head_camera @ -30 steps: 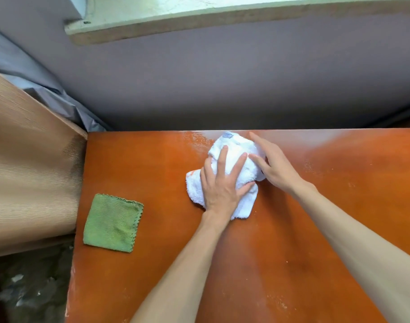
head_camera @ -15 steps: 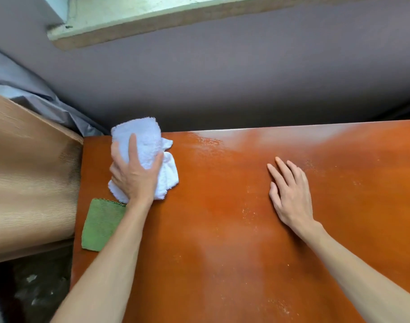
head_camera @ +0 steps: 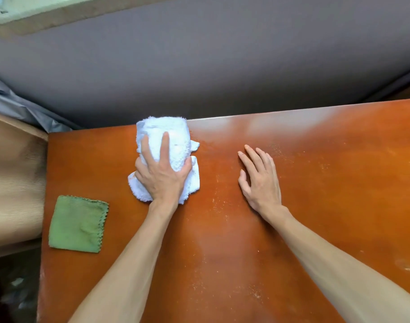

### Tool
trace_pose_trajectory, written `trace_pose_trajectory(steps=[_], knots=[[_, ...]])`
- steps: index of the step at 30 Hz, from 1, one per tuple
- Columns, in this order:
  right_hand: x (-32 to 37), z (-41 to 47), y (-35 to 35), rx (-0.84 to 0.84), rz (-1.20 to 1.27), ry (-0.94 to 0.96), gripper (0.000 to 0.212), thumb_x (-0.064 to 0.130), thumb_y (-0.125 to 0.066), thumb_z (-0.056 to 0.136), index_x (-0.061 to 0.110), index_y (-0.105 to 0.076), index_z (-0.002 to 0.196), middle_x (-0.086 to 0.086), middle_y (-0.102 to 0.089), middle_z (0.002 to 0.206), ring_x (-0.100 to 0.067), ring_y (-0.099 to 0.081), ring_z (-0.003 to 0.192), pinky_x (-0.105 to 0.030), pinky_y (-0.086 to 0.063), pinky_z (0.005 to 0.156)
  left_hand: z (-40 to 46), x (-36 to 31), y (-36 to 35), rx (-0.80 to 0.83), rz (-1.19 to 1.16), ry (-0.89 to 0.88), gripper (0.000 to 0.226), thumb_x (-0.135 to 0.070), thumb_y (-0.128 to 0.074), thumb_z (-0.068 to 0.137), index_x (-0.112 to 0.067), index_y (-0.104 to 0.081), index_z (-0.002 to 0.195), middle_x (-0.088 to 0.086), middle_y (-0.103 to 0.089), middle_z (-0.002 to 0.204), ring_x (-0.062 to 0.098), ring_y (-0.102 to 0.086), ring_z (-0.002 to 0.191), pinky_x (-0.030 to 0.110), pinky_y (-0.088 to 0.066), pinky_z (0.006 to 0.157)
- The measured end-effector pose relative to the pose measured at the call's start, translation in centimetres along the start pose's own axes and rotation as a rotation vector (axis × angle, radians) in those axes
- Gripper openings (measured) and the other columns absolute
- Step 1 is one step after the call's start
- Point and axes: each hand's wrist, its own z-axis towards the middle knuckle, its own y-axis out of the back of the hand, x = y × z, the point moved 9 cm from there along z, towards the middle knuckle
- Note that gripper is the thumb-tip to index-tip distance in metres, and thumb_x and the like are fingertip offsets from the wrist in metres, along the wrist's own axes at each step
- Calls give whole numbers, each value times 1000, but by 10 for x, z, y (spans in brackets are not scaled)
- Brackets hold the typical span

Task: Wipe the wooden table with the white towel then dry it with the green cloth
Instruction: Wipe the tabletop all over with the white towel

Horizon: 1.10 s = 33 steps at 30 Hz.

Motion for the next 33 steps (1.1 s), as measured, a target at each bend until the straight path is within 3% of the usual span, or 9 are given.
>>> trace_pose_trajectory(steps=[2,5,9,15,19,23,28,33], knots=[[-5,-4,8,-27,119,16,45,15,-46,99,12,-52,143,-8,-47,152,-26,-39,143,-43,-22,125,-16,-29,-4,14,-6,-58,77,-74,-47,84,-39,-33,150,10,-28,158,37,-46,122,48,-47,89],[-26,-24,33,-80,105,12,45,9,-48,96,10,-55,140,-9,-49,150,-27,-40,142,-44,-27,123,-46,-69,-7,21,-14,-181,75,-72,-48,83,-38,-37,149,8,-30,158,36,-46,122,48,-46,89],[-91,-58,71,-132,16,-177,45,16,-43,98,11,-52,142,-9,-47,151,-26,-37,143,-54,-31,119,-60,-80,-8,19,-59,-335,73,-70,-57,81,-36,-45,145,7,-35,155,36,-50,114,46,-48,82],[-172,-65,100,-177,-13,-462,52,23,-37,101,9,-36,151,-10,-36,159,-27,-30,148,-46,-24,124,-11,-27,1,18,-81,-145,76,-65,-63,82,-37,-37,148,7,-32,156,38,-49,117,48,-48,86],[-192,-61,92,-161,63,-501,53,23,-37,104,11,-28,155,-10,-28,162,-24,-25,151,-43,-23,124,16,22,17,-20,-85,-10,77,-56,-75,80,-35,-40,146,9,-30,156,44,-47,119,51,-45,91],[-198,-61,88,-182,70,-510,54,21,-37,103,7,-29,155,-12,-31,161,-27,-26,150,-40,-22,124,24,50,24,-33,-101,166,74,-57,-70,85,-38,-35,147,7,-24,159,48,-44,121,53,-41,97],[-197,-61,88,-212,11,-534,54,21,-39,101,6,-37,152,-12,-38,158,-28,-32,148,-39,-25,122,12,31,19,-56,-70,238,74,-59,-65,87,-36,-31,149,12,-21,159,52,-45,118,58,-40,97],[-196,-59,84,-201,-34,-534,53,20,-41,100,6,-40,150,-12,-38,158,-27,-32,147,-41,-29,121,-13,-38,3,-57,-64,78,74,-62,-64,85,-38,-35,148,10,-26,157,46,-50,115,54,-44,90]])
